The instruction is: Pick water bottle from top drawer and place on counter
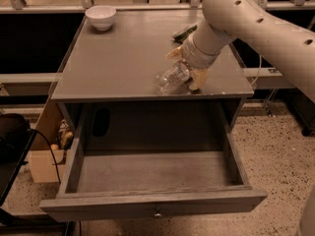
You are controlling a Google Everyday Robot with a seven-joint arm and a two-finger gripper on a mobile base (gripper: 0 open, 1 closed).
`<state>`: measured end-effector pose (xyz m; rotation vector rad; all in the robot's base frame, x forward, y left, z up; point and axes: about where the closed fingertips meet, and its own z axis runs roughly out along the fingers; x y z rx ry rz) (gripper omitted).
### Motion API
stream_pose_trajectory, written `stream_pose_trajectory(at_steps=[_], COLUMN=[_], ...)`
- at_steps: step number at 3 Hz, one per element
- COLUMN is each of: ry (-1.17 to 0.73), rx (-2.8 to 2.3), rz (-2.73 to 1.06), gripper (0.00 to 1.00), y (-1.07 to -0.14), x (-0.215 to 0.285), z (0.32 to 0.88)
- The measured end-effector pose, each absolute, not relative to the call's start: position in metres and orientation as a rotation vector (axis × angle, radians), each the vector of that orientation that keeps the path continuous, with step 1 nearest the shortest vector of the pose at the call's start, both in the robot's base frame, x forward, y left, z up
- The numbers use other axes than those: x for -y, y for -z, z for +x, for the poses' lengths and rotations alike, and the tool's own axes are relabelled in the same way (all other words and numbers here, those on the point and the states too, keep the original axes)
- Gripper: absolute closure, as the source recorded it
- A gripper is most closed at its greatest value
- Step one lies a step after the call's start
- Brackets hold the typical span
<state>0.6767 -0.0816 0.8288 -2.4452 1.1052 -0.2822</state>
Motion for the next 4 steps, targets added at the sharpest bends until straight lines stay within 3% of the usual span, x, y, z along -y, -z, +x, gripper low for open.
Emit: stream_pose_trajectory(at_steps=[2, 3, 4], ry=[0.282, 0.282, 0.282], rx=[-1.105, -1.105, -1.105], rz=[-2.445, -2.445, -2.445], gripper=[0.15, 0.0, 0.0], y=[-0.8287, -0.8286, -0.8286], x=[0.0815, 0.0815, 0.0815], z=[0.6767, 0.6767, 0.6767])
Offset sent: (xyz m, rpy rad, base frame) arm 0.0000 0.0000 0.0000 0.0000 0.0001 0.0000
